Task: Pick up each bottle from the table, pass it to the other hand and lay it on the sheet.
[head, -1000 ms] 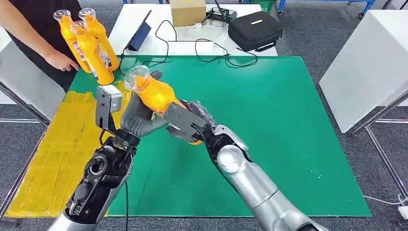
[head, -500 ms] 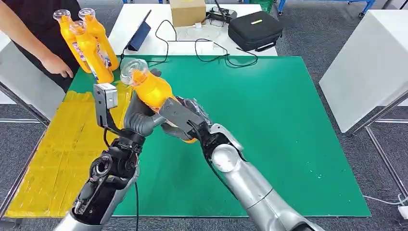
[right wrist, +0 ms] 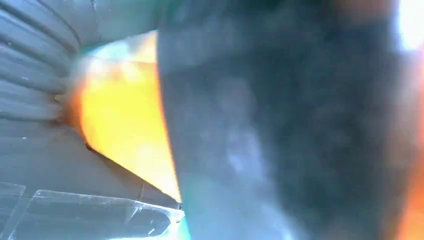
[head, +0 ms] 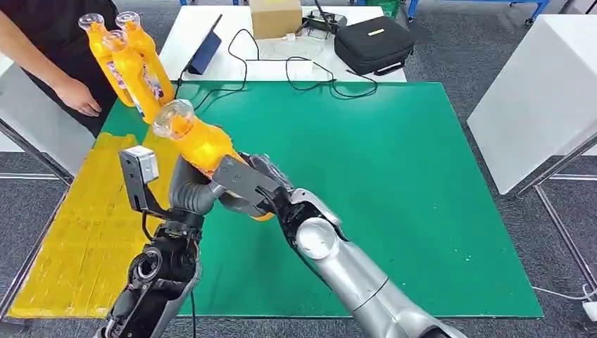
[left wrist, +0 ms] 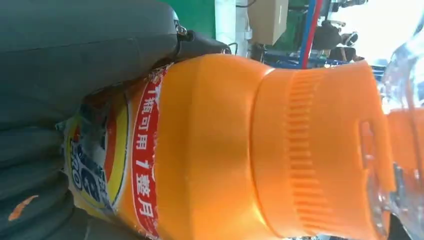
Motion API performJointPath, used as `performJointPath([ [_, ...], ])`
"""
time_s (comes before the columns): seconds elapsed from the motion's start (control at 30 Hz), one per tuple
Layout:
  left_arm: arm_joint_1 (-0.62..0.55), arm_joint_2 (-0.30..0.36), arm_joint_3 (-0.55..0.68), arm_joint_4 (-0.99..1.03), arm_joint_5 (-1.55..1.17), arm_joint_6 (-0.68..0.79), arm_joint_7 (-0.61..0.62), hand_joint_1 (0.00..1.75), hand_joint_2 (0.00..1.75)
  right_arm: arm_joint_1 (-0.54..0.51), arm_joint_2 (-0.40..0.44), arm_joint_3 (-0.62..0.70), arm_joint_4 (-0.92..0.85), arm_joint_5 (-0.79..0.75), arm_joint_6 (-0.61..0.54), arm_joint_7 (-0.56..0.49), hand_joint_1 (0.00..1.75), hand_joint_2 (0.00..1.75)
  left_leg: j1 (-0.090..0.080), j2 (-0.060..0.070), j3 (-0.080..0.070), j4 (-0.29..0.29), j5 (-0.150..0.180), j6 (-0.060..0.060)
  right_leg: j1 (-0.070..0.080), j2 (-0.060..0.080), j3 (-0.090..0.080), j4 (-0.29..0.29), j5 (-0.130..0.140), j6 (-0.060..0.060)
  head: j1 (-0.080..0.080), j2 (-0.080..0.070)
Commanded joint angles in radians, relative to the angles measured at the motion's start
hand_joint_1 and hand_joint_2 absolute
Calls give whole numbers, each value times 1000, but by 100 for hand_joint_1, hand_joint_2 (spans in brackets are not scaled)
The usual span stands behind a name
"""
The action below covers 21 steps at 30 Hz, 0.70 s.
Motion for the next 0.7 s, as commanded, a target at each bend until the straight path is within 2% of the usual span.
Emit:
performJointPath([
  [0.03,-30,10,-42,19,-1,-4,8,175,175,-15,3,98,22,-1,28,-1,175,175,0,0,2,0,0,1,0,-1,2,0,-1,-2,0,0],
  [0.33,-7,4,-23,-4,-23,18,-3,175,175,13,11,110,17,-6,39,-1,175,175,0,0,2,-1,0,1,1,-1,2,-1,-1,-1,0,0],
  [0.4,-1,5,-19,-10,-25,21,-7,175,175,13,12,111,26,-7,38,-2,175,175,0,1,7,-1,-2,2,1,-2,7,-1,-3,-4,0,0],
  [0.43,5,4,-13,-15,-23,23,-16,175,175,3,1,125,32,33,17,-15,28,175,0,1,4,-1,-1,1,1,-1,4,-1,-1,-3,0,0],
  [0.47,7,4,-10,-23,-20,21,-30,175,175,3,-1,121,42,36,17,-16,0,175,0,1,4,-1,-1,1,1,-1,4,-1,-1,-2,0,0],
  [0.5,13,9,-7,-36,-30,21,-47,175,175,2,-7,116,58,52,13,-12,0,0,0,1,3,-1,-1,1,1,-1,3,-1,-1,-2,0,0],
  [0.7,29,48,18,-109,-238,36,-67,175,175,40,-52,66,120,149,-31,-61,0,0,0,-1,3,-1,0,1,1,-2,4,-2,-1,-2,0,0],
])
